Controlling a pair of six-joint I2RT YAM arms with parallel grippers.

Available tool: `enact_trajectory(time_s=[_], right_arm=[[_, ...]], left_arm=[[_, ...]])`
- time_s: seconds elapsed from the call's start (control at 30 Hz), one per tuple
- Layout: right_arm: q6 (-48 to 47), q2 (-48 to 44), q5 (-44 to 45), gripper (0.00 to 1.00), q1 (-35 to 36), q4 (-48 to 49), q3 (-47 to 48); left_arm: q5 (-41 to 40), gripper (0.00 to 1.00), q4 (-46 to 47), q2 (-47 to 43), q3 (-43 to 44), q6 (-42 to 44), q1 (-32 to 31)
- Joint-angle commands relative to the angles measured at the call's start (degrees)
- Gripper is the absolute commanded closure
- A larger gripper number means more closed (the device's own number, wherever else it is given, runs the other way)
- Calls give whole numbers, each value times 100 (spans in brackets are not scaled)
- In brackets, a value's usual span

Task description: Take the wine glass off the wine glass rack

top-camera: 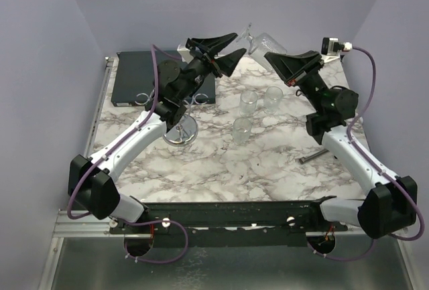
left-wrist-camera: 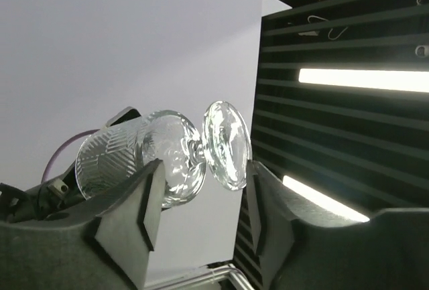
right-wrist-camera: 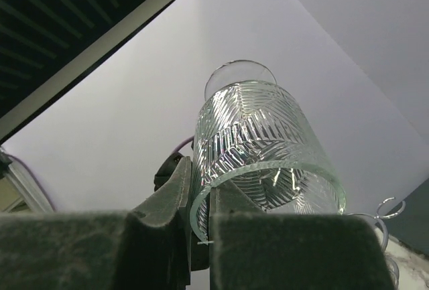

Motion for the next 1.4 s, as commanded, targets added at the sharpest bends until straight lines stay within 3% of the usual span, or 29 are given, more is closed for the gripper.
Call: enact_trajectory(time_s=[0.0, 0.13, 0.27, 0.37, 0.6, 0.8, 1.0, 1.17, 1.37], right_arm=[[-906, -593, 562, 100, 28, -1344, 203], [-1556, -1069, 1129, 100, 28, -3418, 637], [-2162, -1299, 1708, 100, 22, -5512, 1239], [-2565, -1225, 2148, 99, 18, -7218, 1857], [-3352, -772, 2738, 100, 25, -10013, 2827], [-3855, -245, 3046, 100, 30, -11194, 3063], [-4125, 327, 3151, 100, 31, -11581, 2973], [-4200, 949, 3168, 99, 105, -11715, 2942], [-4221, 1690, 3579, 99, 362, -11888, 3120]], left_arm=[[93, 34, 158, -185, -195, 169, -54], [206, 15, 46, -275, -301, 476, -54], [353, 3, -412, -409, -352, 1174, -44], [485, 1, -853, -471, -316, 1675, -42], [856, 1, -2340, -350, 473, 3418, -27], [719, 1, -3762, -387, 1143, 5112, -28], [21, 1, -5052, -654, 1547, 6472, -34], [-640, 1, -5789, -995, 1641, 7333, -28], [-1343, 1, -6362, -1368, 1548, 7798, -28]])
